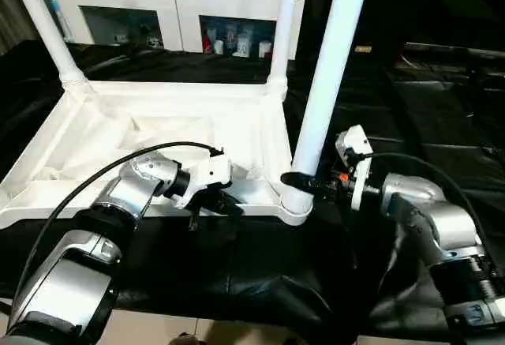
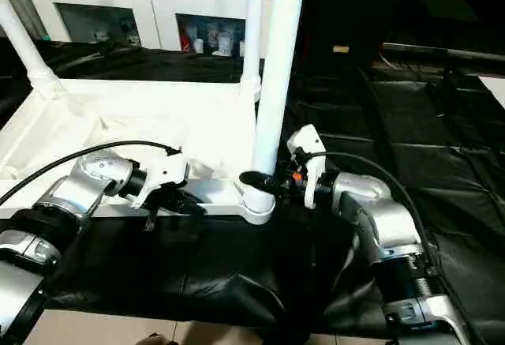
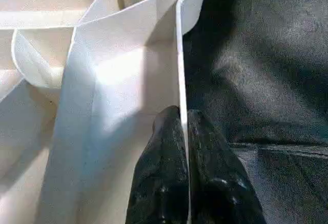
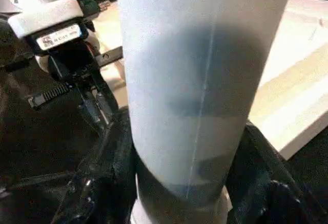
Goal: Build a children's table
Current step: Insert table leg to table base
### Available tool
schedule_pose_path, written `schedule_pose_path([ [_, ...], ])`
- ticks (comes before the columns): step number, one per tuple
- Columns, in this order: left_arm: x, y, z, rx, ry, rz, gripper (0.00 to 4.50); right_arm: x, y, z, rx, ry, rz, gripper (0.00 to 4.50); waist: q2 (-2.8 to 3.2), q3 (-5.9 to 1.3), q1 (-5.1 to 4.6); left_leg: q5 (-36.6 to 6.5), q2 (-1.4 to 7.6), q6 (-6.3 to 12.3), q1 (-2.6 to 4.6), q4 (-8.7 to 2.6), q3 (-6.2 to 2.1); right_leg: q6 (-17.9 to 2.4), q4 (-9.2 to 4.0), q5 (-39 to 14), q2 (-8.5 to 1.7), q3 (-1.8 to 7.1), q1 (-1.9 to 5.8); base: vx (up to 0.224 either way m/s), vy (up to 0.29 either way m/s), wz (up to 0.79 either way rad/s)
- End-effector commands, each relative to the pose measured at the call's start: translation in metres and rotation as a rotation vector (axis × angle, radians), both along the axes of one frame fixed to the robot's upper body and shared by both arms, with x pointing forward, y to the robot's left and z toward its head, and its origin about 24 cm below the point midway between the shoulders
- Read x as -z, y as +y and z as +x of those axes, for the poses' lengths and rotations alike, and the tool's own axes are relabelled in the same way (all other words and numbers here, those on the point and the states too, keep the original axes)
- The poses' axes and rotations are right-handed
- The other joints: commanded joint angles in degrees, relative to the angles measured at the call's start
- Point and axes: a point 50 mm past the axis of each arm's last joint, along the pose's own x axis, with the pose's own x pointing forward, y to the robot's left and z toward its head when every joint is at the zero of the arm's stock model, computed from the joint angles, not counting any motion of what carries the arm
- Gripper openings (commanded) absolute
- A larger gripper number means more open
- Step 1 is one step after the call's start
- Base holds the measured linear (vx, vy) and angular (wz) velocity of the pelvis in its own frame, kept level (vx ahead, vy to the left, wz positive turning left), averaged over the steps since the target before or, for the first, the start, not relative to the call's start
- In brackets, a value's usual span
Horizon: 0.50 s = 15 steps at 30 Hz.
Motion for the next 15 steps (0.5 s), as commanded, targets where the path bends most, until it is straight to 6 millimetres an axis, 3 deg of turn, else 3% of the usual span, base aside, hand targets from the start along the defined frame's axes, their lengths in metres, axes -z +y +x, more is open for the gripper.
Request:
schedule_pose_path([
  [1, -0.015, -0.012, 0.002, 0.063, -0.055, -0.046, 0.00, 0.003, -0.005, 0.003, 0.034, 0.006, -0.027, 1.87, -0.36, -4.61, -0.13, -8.7, 0.15, 2.13, 0.36, -3.61, 0.63, -12.9, -3.61, -9.9, -2.74, 1.28, 4.27, 0.000, 0.000, 0.00],
  [6, -0.015, -0.013, 0.003, 0.045, -0.067, -0.060, 0.00, 0.015, -0.008, 0.000, 0.076, 0.040, 0.008, 1.87, -0.52, -4.53, -0.21, -9.3, 0.19, 2.19, 0.43, -3.64, 0.67, -12.5, -3.82, -11.5, -2.78, 1.28, 4.11, 0.000, 0.000, 0.00],
  [15, -0.019, -0.014, 0.012, -0.031, -0.131, -0.088, 0.00, 0.034, -0.009, -0.010, 0.161, 0.032, 0.080, 1.86, -0.11, -4.47, -0.21, -10.8, 0.13, 1.71, 0.50, -3.78, 0.57, -12.2, -4.08, -12.5, -2.71, 1.24, 4.04, 0.000, 0.000, 0.00],
])
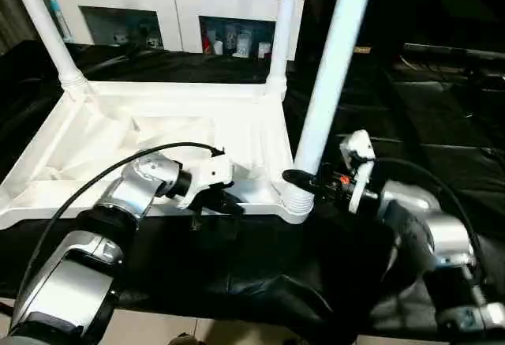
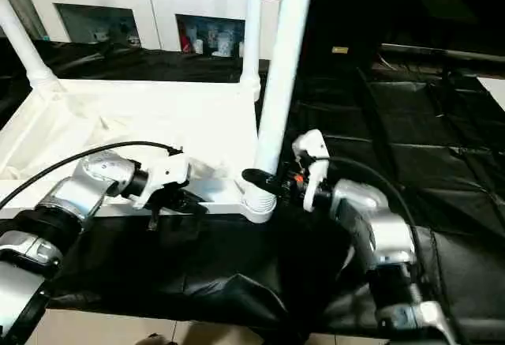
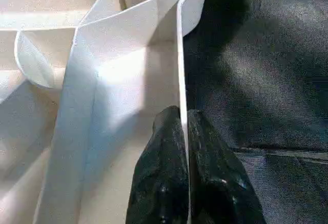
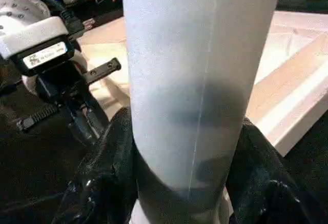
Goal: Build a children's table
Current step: Insert table leg to table base
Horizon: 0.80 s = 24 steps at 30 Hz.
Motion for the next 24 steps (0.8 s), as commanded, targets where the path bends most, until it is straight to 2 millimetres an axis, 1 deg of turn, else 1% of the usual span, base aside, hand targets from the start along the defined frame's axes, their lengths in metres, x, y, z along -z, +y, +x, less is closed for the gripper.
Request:
schedule_pose_path([
  [1, -0.021, -0.009, 0.010, -0.009, -0.106, -0.083, 0.00, 0.020, -0.006, -0.007, 0.057, 0.060, -0.012, 1.86, 0.02, -4.37, -0.22, -11.2, 0.18, 1.63, 0.48, -3.86, 0.60, -12.1, -4.19, -13.1, -2.74, 1.24, 3.84, 0.000, 0.000, 0.00],
  [3, -0.022, -0.009, 0.012, -0.019, -0.111, -0.084, 0.00, 0.024, -0.007, -0.009, 0.077, 0.047, -0.005, 1.86, 0.14, -4.20, -0.37, -13.5, 0.13, 1.10, 0.60, -4.07, 0.45, -11.3, -4.57, -16.9, -2.73, 1.13, 3.81, 0.000, 0.000, 0.00],
  [4, -0.022, -0.009, 0.012, -0.019, -0.111, -0.084, 0.00, 0.024, -0.007, -0.009, 0.077, 0.047, -0.005, 1.86, 0.09, -4.15, -0.42, -13.8, 0.12, 1.02, 0.63, -4.11, 0.44, -11.0, -4.66, -17.6, -2.70, 1.12, 3.77, 0.000, 0.000, 0.00],
  [5, -0.022, -0.009, 0.013, -0.025, -0.114, -0.087, 0.00, 0.026, -0.007, -0.011, 0.091, 0.037, 0.000, 1.86, 0.30, -4.14, -0.42, -14.3, 0.11, 0.87, 0.74, -4.14, 0.37, -10.7, -4.75, -18.8, -2.71, 1.14, 3.71, 0.000, 0.000, 0.00],
  [7, -0.023, -0.009, 0.014, -0.030, -0.118, -0.088, 0.00, 0.027, -0.008, -0.013, 0.105, 0.028, 0.009, 1.86, 0.28, -4.09, -0.46, -15.1, 0.15, 0.87, 0.89, -4.14, 0.43, -10.5, -5.00, -19.6, -2.72, 1.20, 3.49, 0.000, 0.000, 0.00],
  [8, -0.023, -0.009, 0.014, -0.030, -0.118, -0.088, 0.00, 0.027, -0.008, -0.013, 0.105, 0.028, 0.009, 1.86, 0.26, -4.13, -0.41, -15.1, 0.16, 0.84, 0.81, -4.21, 0.35, -10.5, -4.94, -19.7, -2.77, 1.19, 3.62, 0.000, 0.000, 0.00],
  [9, -0.024, -0.009, 0.015, -0.039, -0.126, -0.086, 0.00, 0.031, -0.009, -0.016, 0.129, 0.005, 0.005, 1.86, 0.79, -4.11, -0.43, -15.3, 0.29, 0.63, 0.84, -4.36, 0.25, -10.8, -4.90, -18.8, -2.75, 1.16, 3.51, 0.000, 0.000, 0.00],
  [10, -0.024, -0.009, 0.015, -0.039, -0.126, -0.086, 0.00, 0.031, -0.009, -0.016, 0.129, 0.005, 0.005, 1.86, 0.79, -4.11, -0.43, -15.3, 0.29, 0.63, 0.84, -4.36, 0.25, -10.8, -4.90, -18.8, -2.75, 1.16, 3.51, 0.000, 0.000, 0.00],
  [12, -0.025, -0.009, 0.017, -0.043, -0.131, -0.083, 0.00, 0.034, -0.007, -0.020, 0.118, -0.004, -0.016, 1.86, 0.64, -4.00, -0.56, -17.0, 0.22, 0.68, 1.03, -4.43, 0.25, -11.2, -4.97, -18.9, -2.66, 1.11, 3.54, 0.000, 0.000, 0.00],
  [13, -0.026, -0.009, 0.017, -0.045, -0.134, -0.084, 0.00, 0.035, -0.007, -0.021, 0.109, -0.010, -0.027, 1.86, 0.58, -4.00, -0.62, -17.0, 0.23, 0.71, 0.97, -4.46, 0.24, -11.3, -4.98, -19.1, -2.70, 1.12, 3.59, 0.000, 0.000, 0.00],
  [16, -0.027, -0.010, 0.018, -0.046, -0.140, -0.088, 0.00, 0.036, -0.003, -0.024, 0.073, -0.025, -0.051, 1.86, 0.62, -3.90, -0.64, -17.8, 0.23, 0.73, 1.12, -4.54, 0.18, -10.9, -5.17, -20.9, -2.75, 1.14, 3.53, 0.000, 0.000, 0.00],
  [17, -0.027, -0.010, 0.018, -0.044, -0.141, -0.086, 0.00, 0.036, -0.001, -0.025, 0.048, -0.024, -0.065, 1.86, 0.36, -3.90, -0.65, -17.7, 0.21, 0.77, 1.03, -4.55, 0.17, -10.7, -5.15, -21.0, -2.74, 1.16, 3.64, 0.000, 0.000, 0.00],
  [19, -0.027, -0.010, 0.018, -0.042, -0.139, -0.084, 0.00, 0.036, 0.000, -0.026, 0.030, -0.021, -0.074, 1.86, 0.45, -3.81, -0.63, -17.7, 0.26, 0.80, 1.03, -4.65, 0.13, -10.5, -5.19, -21.5, -2.76, 1.16, 3.62, 0.000, 0.000, 0.00],
  [20, -0.026, -0.009, 0.018, -0.036, -0.136, -0.078, 0.00, 0.036, 0.003, -0.026, -0.009, -0.003, -0.092, 1.86, 0.17, -3.78, -0.69, -17.9, 0.20, 0.94, 1.03, -4.61, 0.16, -10.2, -5.27, -22.4, -2.75, 1.15, 3.63, 0.000, 0.000, 0.00],
  [21, -0.026, -0.009, 0.018, -0.032, -0.135, -0.076, 0.00, 0.036, 0.005, -0.026, -0.030, 0.005, -0.099, 1.86, 0.03, -3.82, -0.66, -17.8, 0.22, 1.04, 1.01, -4.60, 0.15, -10.2, -5.25, -22.7, -2.81, 1.17, 3.67, 0.000, 0.000, 0.00],
  [22, -0.026, -0.009, 0.018, -0.032, -0.135, -0.076, 0.00, 0.036, 0.005, -0.026, -0.030, 0.005, -0.099, 1.86, 0.20, -3.81, -0.62, -17.5, 0.26, 1.08, 0.99, -4.58, 0.14, -10.1, -5.27, -22.8, -2.88, 1.23, 3.61, 0.000, 0.000, 0.00],
  [23, -0.026, -0.009, 0.017, -0.025, -0.131, -0.073, 0.00, 0.037, 0.006, -0.025, -0.059, 0.019, -0.116, 1.86, 0.15, -3.84, -0.62, -17.4, 0.26, 1.13, 1.01, -4.56, 0.15, -10.0, -5.28, -22.9, -2.89, 1.22, 3.55, 0.000, 0.000, 0.00],
  [24, -0.026, -0.009, 0.017, -0.019, -0.130, -0.072, 0.00, 0.037, 0.007, -0.025, -0.081, 0.031, -0.123, 1.86, -0.15, -3.86, -0.70, -17.1, 0.23, 1.23, 0.91, -4.57, 0.16, -10.0, -5.25, -22.7, -2.84, 1.20, 3.66, 0.000, 0.000, 0.00],
])
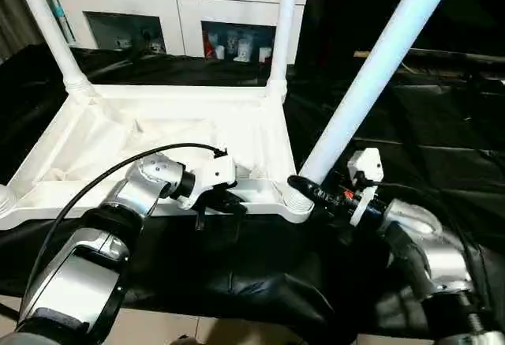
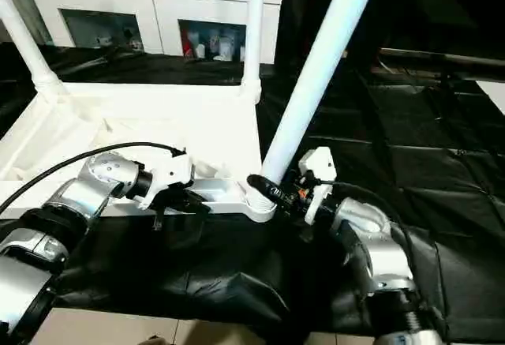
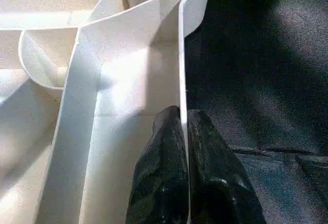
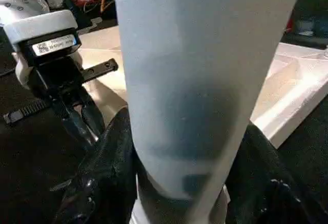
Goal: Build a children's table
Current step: Insert table leg to table base
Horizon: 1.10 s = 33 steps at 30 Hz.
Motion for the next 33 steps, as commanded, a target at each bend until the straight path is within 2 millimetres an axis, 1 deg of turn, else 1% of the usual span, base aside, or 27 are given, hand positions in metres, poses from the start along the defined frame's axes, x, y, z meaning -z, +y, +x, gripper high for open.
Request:
schedule_pose_path([
  [1, -0.030, -0.008, 0.014, 0.005, -0.128, -0.071, 0.00, 0.028, 0.007, -0.012, -0.094, 0.159, -0.081, 1.86, -0.31, -3.78, -0.36, -16.4, 0.27, 1.29, 0.20, -4.58, 0.15, -10.4, -4.91, -22.2, -2.83, 1.19, 2.84, 0.000, 0.000, 0.00],
  [2, -0.030, -0.008, 0.013, 0.012, -0.125, -0.070, 0.00, 0.027, 0.008, -0.011, -0.133, 0.178, -0.097, 1.86, -0.66, -3.70, -0.43, -16.5, 0.31, 1.44, 0.31, -4.51, 0.31, -10.4, -5.07, -22.1, -2.80, 1.24, 2.63, 0.000, 0.000, 0.00],
  [3, -0.030, -0.008, 0.013, 0.013, -0.125, -0.070, 0.00, 0.027, 0.008, -0.011, -0.135, 0.179, -0.098, 1.86, -0.61, -3.70, -0.39, -16.4, 0.30, 1.49, 0.30, -4.50, 0.25, -10.5, -4.93, -22.1, -2.85, 1.24, 2.70, 0.000, 0.000, 0.00],
  [5, -0.030, -0.008, 0.012, 0.019, -0.121, -0.071, 0.00, 0.027, 0.008, -0.011, -0.164, 0.202, -0.104, 1.86, -1.06, -3.61, -0.39, -15.7, 0.31, 1.77, 0.19, -4.52, 0.35, -10.3, -4.99, -22.1, -2.91, 1.29, 2.72, 0.000, 0.000, 0.00],
  [6, -0.029, -0.008, 0.011, 0.021, -0.119, -0.071, 0.00, 0.028, 0.008, -0.010, -0.176, 0.213, -0.108, 1.86, -0.94, -3.55, -0.34, -15.7, 0.27, 1.77, 0.17, -4.52, 0.32, -10.2, -4.97, -22.6, -2.90, 1.28, 2.70, 0.000, 0.000, 0.00],
  [8, -0.029, -0.007, 0.010, 0.031, -0.112, -0.071, 0.00, 0.029, 0.005, -0.009, -0.209, 0.238, -0.126, 1.86, -1.09, -3.48, -0.41, -15.8, 0.36, 1.92, 0.30, -4.51, 0.35, -10.0, -5.10, -23.3, -2.92, 1.29, 2.57, 0.000, 0.000, 0.00],
  [10, -0.029, -0.007, 0.010, 0.033, -0.111, -0.073, 0.00, 0.029, 0.004, -0.009, -0.212, 0.238, -0.137, 1.86, -1.02, -3.46, -0.42, -15.8, 0.35, 1.89, 0.24, -4.51, 0.35, -9.9, -5.11, -23.6, -2.95, 1.29, 2.53, 0.000, 0.000, 0.00],
  [12, -0.028, -0.008, 0.009, 0.036, -0.110, -0.081, 0.00, 0.030, 0.001, -0.009, -0.223, 0.245, -0.142, 1.86, -1.19, -3.33, -0.46, -16.2, 0.41, 1.87, 0.34, -4.56, 0.36, -9.8, -5.21, -24.3, -2.97, 1.29, 2.38, 0.000, 0.000, 0.00],
  [15, -0.028, -0.009, 0.007, 0.063, -0.097, -0.096, 0.00, 0.032, -0.001, -0.013, -0.266, 0.267, -0.149, 1.86, -1.16, -3.23, -0.45, -16.4, 0.46, 1.99, 0.34, -4.65, 0.33, -9.6, -5.26, -24.5, -2.97, 1.33, 2.35, 0.000, 0.000, 0.00],
  [16, -0.028, -0.010, 0.006, 0.071, -0.092, -0.098, 0.00, 0.032, -0.001, -0.013, -0.276, 0.272, -0.154, 1.86, -1.22, -3.25, -0.47, -16.3, 0.44, 2.05, 0.30, -4.64, 0.34, -9.6, -5.24, -24.2, -2.93, 1.32, 2.41, 0.000, 0.000, 0.00],
  [18, -0.028, -0.010, 0.005, 0.085, -0.086, -0.099, 0.00, 0.033, -0.001, -0.014, -0.293, 0.277, -0.164, 1.86, -1.19, -3.27, -0.42, -15.9, 0.49, 2.20, 0.30, -4.67, 0.37, -10.1, -5.12, -22.9, -2.92, 1.37, 2.41, 0.000, 0.000, 0.00],
  [19, -0.028, -0.011, 0.004, 0.111, -0.075, -0.096, 0.00, 0.034, -0.002, -0.015, -0.319, 0.283, -0.184, 1.86, -1.00, -3.21, -0.41, -16.0, 0.47, 2.16, 0.30, -4.68, 0.37, -10.3, -5.12, -22.7, -2.91, 1.37, 2.40, 0.000, 0.000, 0.00],
  [20, -0.028, -0.012, 0.002, 0.139, -0.062, -0.088, 0.00, 0.036, -0.003, -0.015, -0.345, 0.289, -0.205, 1.86, -1.16, -3.15, -0.46, -16.0, 0.53, 2.22, 0.27, -4.76, 0.40, -10.6, -5.03, -21.9, -2.85, 1.35, 2.46, 0.000, 0.000, 0.00],
  [23, -0.028, -0.013, 0.000, 0.163, -0.049, -0.084, 0.00, 0.037, -0.004, -0.014, -0.363, 0.289, -0.226, 1.86, -1.04, -3.06, -0.64, -16.7, 0.68, 1.97, 0.29, -4.85, 0.34, -11.3, -4.98, -21.8, -2.95, 1.33, 2.38, 0.000, 0.000, 0.00],
  [24, -0.028, -0.013, -0.001, 0.177, -0.047, -0.081, 0.00, 0.036, -0.005, -0.013, -0.377, 0.285, -0.244, 1.86, -1.10, -2.97, -0.67, -17.2, 0.70, 1.95, 0.42, -4.88, 0.39, -11.4, -5.04, -21.5, -2.87, 1.35, 2.27, 0.000, 0.000, 0.00],
  [25, -0.028, -0.013, -0.002, 0.183, -0.047, -0.078, 0.00, 0.036, -0.005, -0.012, -0.385, 0.284, -0.249, 1.86, -1.24, -2.96, -0.72, -17.2, 0.70, 1.87, 0.38, -4.89, 0.38, -11.5, -5.00, -21.5, -2.90, 1.34, 2.30, 0.000, 0.000, 0.00],
  [29, -0.029, -0.015, -0.004, 0.213, -0.044, -0.063, 0.00, 0.034, -0.003, -0.013, -0.437, 0.281, -0.269, 1.86, -1.41, -2.80, -0.69, -17.5, 0.76, 1.83, 0.44, -5.06, 0.38, -11.3, -5.04, -21.5, -2.86, 1.39, 2.27, 0.000, 0.000, 0.00],
  [30, -0.029, -0.015, -0.004, 0.217, -0.047, -0.064, 0.00, 0.034, -0.003, -0.013, -0.446, 0.280, -0.273, 1.86, -1.63, -2.71, -0.74, -17.4, 0.79, 1.84, 0.40, -5.10, 0.37, -11.3, -5.00, -21.5, -2.86, 1.39, 2.26, 0.000, 0.000, 0.00],
  [31, -0.029, -0.015, -0.004, 0.217, -0.047, -0.064, 0.00, 0.034, -0.003, -0.013, -0.446, 0.280, -0.273, 1.86, -1.57, -2.73, -0.69, -17.5, 0.82, 1.85, 0.44, -5.10, 0.37, -11.3, -5.00, -21.5, -2.89, 1.41, 2.26, 0.000, 0.000, 0.00],
  [32, -0.030, -0.016, -0.004, 0.218, -0.051, -0.068, 0.00, 0.034, -0.003, -0.014, -0.455, 0.277, -0.276, 1.86, -1.82, -2.63, -0.72, -17.8, 0.80, 1.91, 0.42, -5.11, 0.44, -11.1, -5.18, -22.3, -2.91, 1.44, 2.16, 0.000, 0.000, 0.00],
  [33, -0.030, -0.016, -0.004, 0.219, -0.053, -0.069, 0.00, 0.034, -0.003, -0.014, -0.458, 0.275, -0.274, 1.86, -1.77, -2.66, -0.68, -17.8, 0.79, 1.87, 0.41, -5.13, 0.38, -11.0, -5.11, -22.5, -2.94, 1.44, 2.21, 0.000, 0.000, 0.00],
])
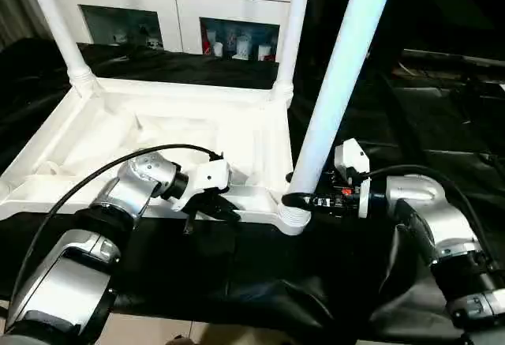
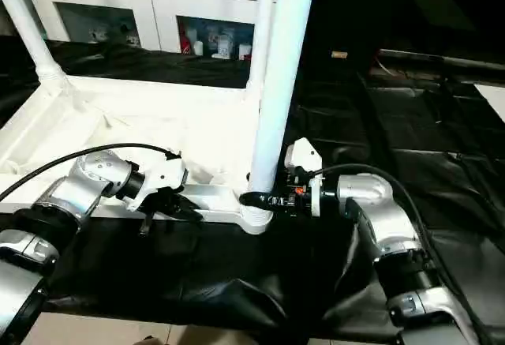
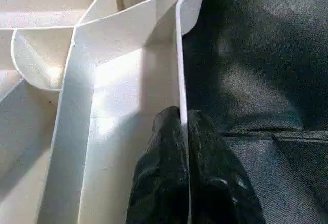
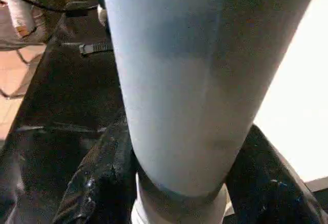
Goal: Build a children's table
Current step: Insert table leg to table base
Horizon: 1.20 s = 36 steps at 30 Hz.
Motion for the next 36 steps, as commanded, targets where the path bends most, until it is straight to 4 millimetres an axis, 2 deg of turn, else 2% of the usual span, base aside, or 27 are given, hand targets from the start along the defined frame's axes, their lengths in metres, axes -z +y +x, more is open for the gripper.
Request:
schedule_pose_path([
  [1, -0.024, -0.020, 0.004, 0.096, -0.091, -0.099, 0.00, 0.048, -0.002, -0.023, -0.049, 0.209, -0.133, 1.86, -0.04, -2.72, -0.55, -17.9, 0.78, 1.81, 0.38, -4.58, 0.34, -11.0, -5.05, -22.5, -2.97, 1.43, 2.12, 0.000, 0.000, 0.00],
  [11, -0.026, -0.020, -0.001, 0.160, -0.077, -0.104, 0.00, 0.053, 0.001, -0.034, -0.160, 0.203, -0.137, 1.86, 0.14, -2.68, -0.56, -17.9, 0.96, 2.03, 0.43, -4.97, 0.39, -12.1, -5.00, -19.5, -2.88, 1.42, 2.23, 0.000, 0.000, 0.00],
  [16, -0.024, -0.021, 0.000, 0.151, -0.084, -0.089, 0.00, 0.055, 0.002, -0.032, -0.132, 0.181, -0.136, 1.86, 0.16, -2.80, -0.59, -17.4, 1.02, 2.05, 0.44, -5.05, 0.45, -12.6, -4.98, -18.1, -2.91, 1.39, 2.35, 0.000, 0.000, 0.00],
  [18, -0.024, -0.021, 0.002, 0.116, -0.097, -0.096, 0.00, 0.057, 0.002, -0.027, -0.068, 0.163, -0.127, 1.86, 0.20, -2.66, -0.70, -18.4, 1.00, 1.80, 0.44, -5.14, 0.42, -12.5, -5.15, -19.6, -2.95, 1.37, 2.22, 0.000, 0.000, 0.00],
  [20, -0.024, -0.022, 0.004, 0.082, -0.103, -0.108, 0.00, 0.059, 0.001, -0.021, 0.012, 0.148, -0.124, 1.86, 0.10, -2.45, -0.89, -20.7, 0.89, 1.29, 0.52, -5.23, 0.30, -11.3, -5.52, -24.0, -3.05, 1.36, 2.02, 0.000, 0.000, 0.00],
  [22, -0.023, -0.021, 0.010, -0.012, -0.104, -0.127, 0.00, 0.064, -0.001, -0.009, 0.186, 0.138, -0.125, 1.86, 0.16, -2.35, -1.45, -23.8, 0.77, 0.16, 0.81, -5.30, -0.10, -9.6, -6.06, -30.1, -3.18, 1.22, 1.59, 0.000, 0.000, 0.00],
  [23, -0.022, -0.020, 0.013, -0.054, -0.108, -0.126, 0.00, 0.067, -0.002, -0.006, 0.246, 0.140, -0.129, 1.86, 0.12, -2.21, -2.06, -24.7, 0.67, -0.47, 0.63, -5.43, -0.40, -8.6, -6.24, -32.7, -3.16, 1.05, 1.51, 0.000, 0.000, 0.00],
  [24, -0.021, -0.019, 0.014, -0.064, -0.109, -0.125, 0.00, 0.067, -0.003, -0.005, 0.261, 0.141, -0.130, 1.86, 0.07, -2.28, -2.26, -25.0, 0.57, -0.66, 0.56, -5.46, -0.55, -7.9, -6.38, -33.9, -3.17, 0.92, 1.64, 0.000, 0.000, 0.00],
  [25, -0.020, -0.018, 0.016, -0.098, -0.105, -0.122, 0.00, 0.069, -0.003, -0.003, 0.303, 0.147, -0.132, 1.86, -0.04, -2.19, -2.56, -25.6, 0.41, -0.81, 0.41, -5.51, -0.84, -6.3, -6.65, -36.8, -3.16, 0.70, 1.71, 0.000, 0.000, 0.00],
  [26, -0.018, -0.018, 0.020, -0.196, -0.079, -0.138, 0.00, 0.074, -0.005, 0.001, 0.409, 0.166, -0.136, 1.86, -0.11, -2.22, -2.96, -26.1, 0.39, -0.72, 0.43, -5.53, -0.96, -5.5, -6.92, -38.0, -3.23, 0.65, 1.65, 0.000, 0.000, 0.00],
  [27, -0.016, -0.018, 0.023, -0.245, -0.063, -0.148, 0.00, 0.077, -0.005, 0.003, 0.459, 0.175, -0.143, 1.86, 0.00, -2.25, -3.25, -26.4, 0.33, -0.77, 0.87, -5.36, -0.90, -5.8, -7.15, -38.6, -3.30, 0.62, 1.15, 0.000, 0.000, 0.00],
  [28, -0.016, -0.018, 0.023, -0.245, -0.063, -0.148, 0.00, 0.077, -0.005, 0.003, 0.459, 0.175, -0.143, 1.86, -0.02, -2.29, -3.45, -26.7, 0.25, -0.70, 1.01, -5.29, -0.96, -5.7, -7.34, -38.9, -3.23, 0.50, 1.06, 0.000, 0.000, 0.00],
  [30, -0.013, -0.021, 0.027, -0.358, -0.048, -0.147, 0.00, 0.083, -0.004, 0.008, 0.581, 0.175, -0.172, 1.86, 0.11, -2.37, -3.72, -26.8, 0.37, -0.44, 0.62, -5.57, -1.16, -5.9, -7.33, -37.8, -3.26, 0.24, 1.59, 0.000, 0.000, 0.00],
  [31, -0.012, -0.023, 0.029, -0.391, -0.045, -0.145, 0.00, 0.085, -0.004, 0.010, 0.618, 0.177, -0.176, 1.86, 0.07, -2.28, -4.09, -27.4, 0.33, -0.65, 0.50, -5.73, -1.22, -6.2, -7.31, -37.2, -3.16, 0.11, 1.41, 0.000, 0.000, 0.00],
  [32, -0.007, -0.028, 0.033, -0.509, -0.017, -0.142, 0.00, 0.088, -0.003, 0.017, 0.758, 0.187, -0.185, 1.86, 0.26, -2.17, -4.13, -28.4, 0.31, -0.82, 0.76, -5.67, -1.30, -6.2, -7.47, -37.8, -3.11, -0.07, 1.20, 0.000, 0.000, 0.00],
  [33, -0.005, -0.034, 0.035, -0.577, -0.004, -0.134, 0.00, 0.090, -0.001, 0.022, 0.859, 0.191, -0.193, 1.86, 0.44, -2.15, -4.62, -31.0, 0.03, -0.86, 1.65, -5.08, -1.27, -6.1, -8.13, -39.8, -2.96, -0.62, 0.52, 0.000, 0.000, 0.00],
  [34, -0.005, -0.035, 0.035, -0.583, -0.004, -0.132, 0.00, 0.090, -0.001, 0.022, 0.869, 0.192, -0.194, 1.86, 0.49, -1.97, -4.92, -32.0, 0.02, -0.78, 1.75, -5.04, -1.33, -5.8, -8.40, -40.5, -2.94, -0.93, 0.36, 0.000, 0.000, 0.00],
  [35, -0.004, -0.039, 0.035, -0.610, -0.007, -0.121, 0.00, 0.091, 0.000, 0.025, 0.926, 0.195, -0.200, 1.86, 0.72, -2.10, -5.20, -33.3, -0.12, -0.24, 1.87, -5.00, -1.53, -4.7, -9.10, -41.0, -2.91, -2.04, 0.89, 0.000, 0.000, 0.00],
  [36, -0.004, -0.041, 0.035, -0.615, -0.008, -0.117, 0.00, 0.092, 0.001, 0.026, 0.946, 0.197, -0.201, 1.86, 0.83, -2.09, -5.36, -33.8, 0.06, 0.12, 1.88, -5.24, -1.59, -4.7, -9.19, -40.0, -2.98, -2.63, 1.24, 0.000, 0.000, 0.00],
])
